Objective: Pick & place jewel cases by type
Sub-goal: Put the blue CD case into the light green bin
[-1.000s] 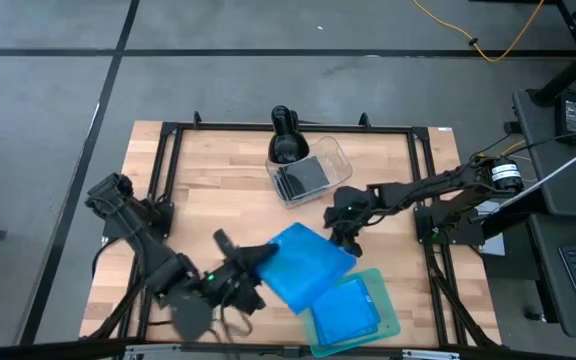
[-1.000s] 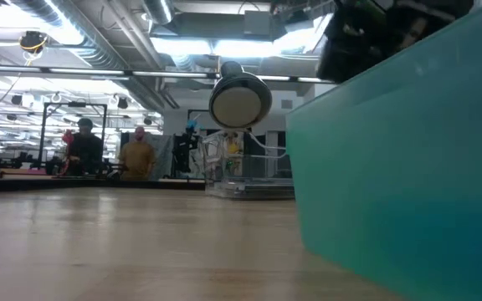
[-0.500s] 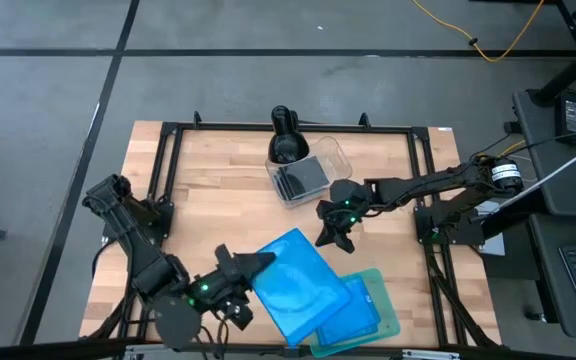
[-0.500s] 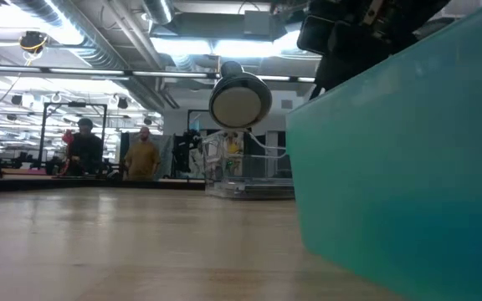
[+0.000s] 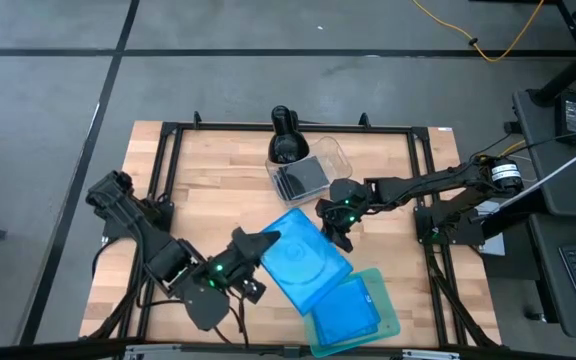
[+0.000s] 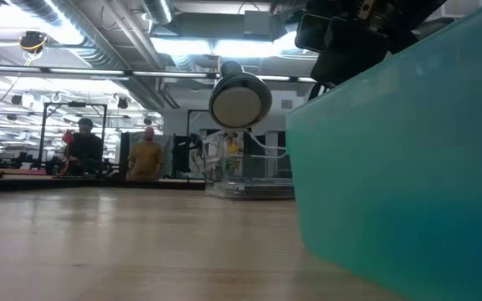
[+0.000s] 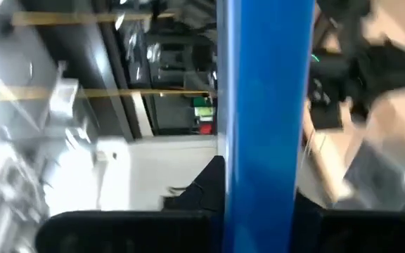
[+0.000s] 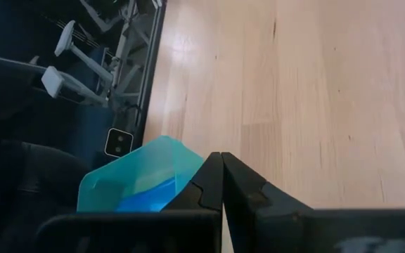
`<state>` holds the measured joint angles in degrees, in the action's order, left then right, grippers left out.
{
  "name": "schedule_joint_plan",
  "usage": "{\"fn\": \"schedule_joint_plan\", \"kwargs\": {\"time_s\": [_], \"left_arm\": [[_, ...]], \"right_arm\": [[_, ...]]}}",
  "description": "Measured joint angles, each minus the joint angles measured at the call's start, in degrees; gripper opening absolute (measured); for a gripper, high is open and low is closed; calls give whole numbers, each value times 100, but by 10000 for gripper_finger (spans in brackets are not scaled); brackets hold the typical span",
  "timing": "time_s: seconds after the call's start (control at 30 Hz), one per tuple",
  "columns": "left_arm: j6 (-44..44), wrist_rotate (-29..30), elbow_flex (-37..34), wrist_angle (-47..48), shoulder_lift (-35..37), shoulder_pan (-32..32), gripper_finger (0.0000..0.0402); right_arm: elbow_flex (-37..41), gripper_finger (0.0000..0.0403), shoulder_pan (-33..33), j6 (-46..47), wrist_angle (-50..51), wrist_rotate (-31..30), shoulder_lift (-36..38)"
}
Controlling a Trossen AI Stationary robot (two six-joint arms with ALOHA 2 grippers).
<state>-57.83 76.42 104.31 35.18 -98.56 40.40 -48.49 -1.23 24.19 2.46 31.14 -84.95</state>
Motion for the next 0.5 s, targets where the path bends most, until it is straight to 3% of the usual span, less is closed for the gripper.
{"fn": "schedule_joint_plan", "kwargs": {"time_s": [0.13, 0.3, 0.5], "left_arm": [[1676, 132, 0, -72, 85, 1, 12], [4980, 487, 0, -67, 212, 146, 12], [8882, -143, 0, 188, 268, 274, 12]], "right_arm": [[0, 7, -2, -43, -3, -108, 0], [0, 7, 0, -58, -4, -463, 0], [0, 7, -4, -91, -109, -675, 0]]}}
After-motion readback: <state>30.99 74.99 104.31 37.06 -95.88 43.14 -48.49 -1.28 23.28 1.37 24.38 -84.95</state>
